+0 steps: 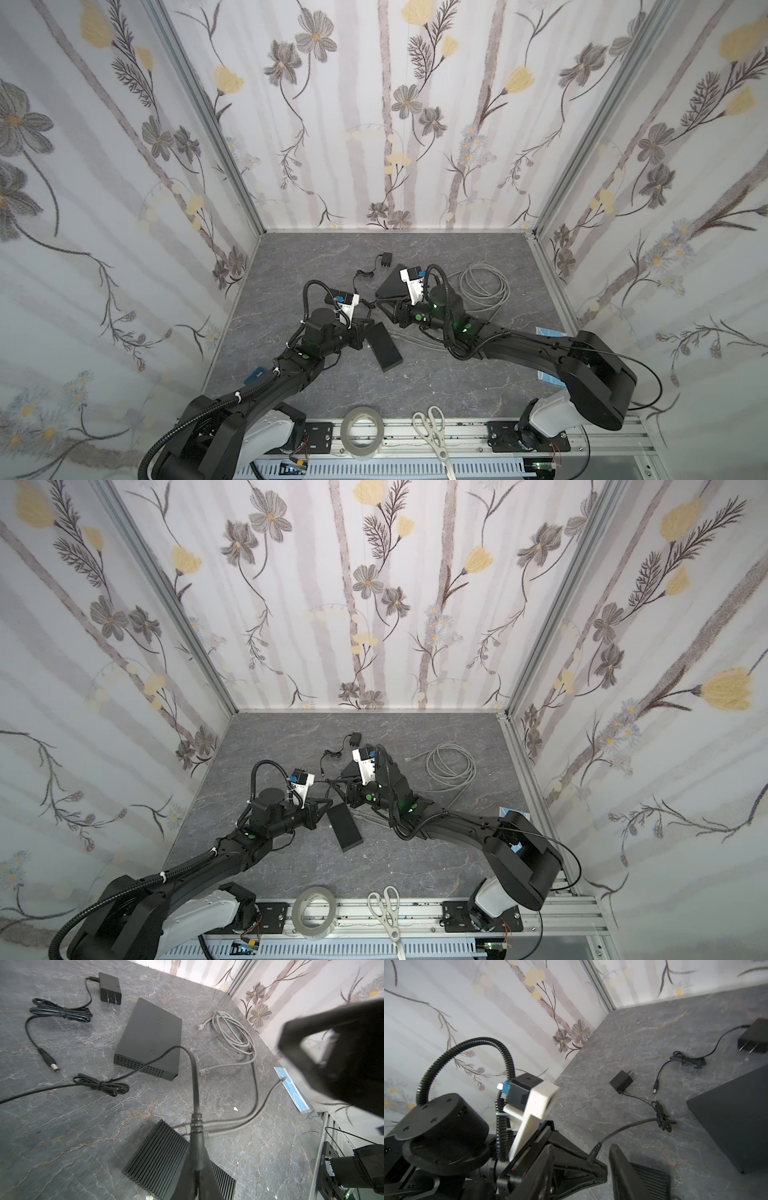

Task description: Insert the plug into the switch port

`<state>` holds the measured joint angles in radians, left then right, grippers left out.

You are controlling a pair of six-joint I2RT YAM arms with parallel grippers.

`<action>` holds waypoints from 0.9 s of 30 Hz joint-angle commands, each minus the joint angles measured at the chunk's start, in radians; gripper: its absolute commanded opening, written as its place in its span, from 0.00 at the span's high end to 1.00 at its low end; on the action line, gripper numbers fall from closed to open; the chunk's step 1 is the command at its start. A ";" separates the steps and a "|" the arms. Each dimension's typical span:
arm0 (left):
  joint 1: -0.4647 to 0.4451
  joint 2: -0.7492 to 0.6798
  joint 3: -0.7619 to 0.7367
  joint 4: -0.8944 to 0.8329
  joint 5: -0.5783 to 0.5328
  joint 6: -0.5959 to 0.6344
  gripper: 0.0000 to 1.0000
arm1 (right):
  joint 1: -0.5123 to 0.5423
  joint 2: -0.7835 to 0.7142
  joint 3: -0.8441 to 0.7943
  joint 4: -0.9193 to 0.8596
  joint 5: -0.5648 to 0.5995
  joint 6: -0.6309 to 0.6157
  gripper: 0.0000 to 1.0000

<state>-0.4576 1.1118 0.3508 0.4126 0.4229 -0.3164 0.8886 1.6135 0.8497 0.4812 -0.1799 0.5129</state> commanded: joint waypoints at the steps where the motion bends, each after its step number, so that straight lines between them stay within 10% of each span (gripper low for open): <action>1: 0.000 0.028 0.034 -0.044 0.037 0.029 1.00 | 0.043 -0.110 0.021 -0.259 0.261 -0.337 0.54; 6: -0.017 0.070 0.067 -0.104 0.128 0.054 1.00 | 0.093 -0.240 -0.041 -0.257 0.412 -0.654 0.51; 11: -0.140 0.204 0.195 -0.243 0.136 0.164 1.00 | 0.188 -0.268 -0.223 -0.274 0.425 -1.265 0.56; 27: -0.291 0.347 0.333 -0.391 0.091 0.273 1.00 | 0.208 -0.277 -0.255 -0.500 0.510 -1.426 0.84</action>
<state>-0.7448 1.4574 0.6735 0.0437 0.5125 -0.0734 1.1011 1.3354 0.5983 -0.0238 0.2790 -0.8509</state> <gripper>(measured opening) 0.052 0.157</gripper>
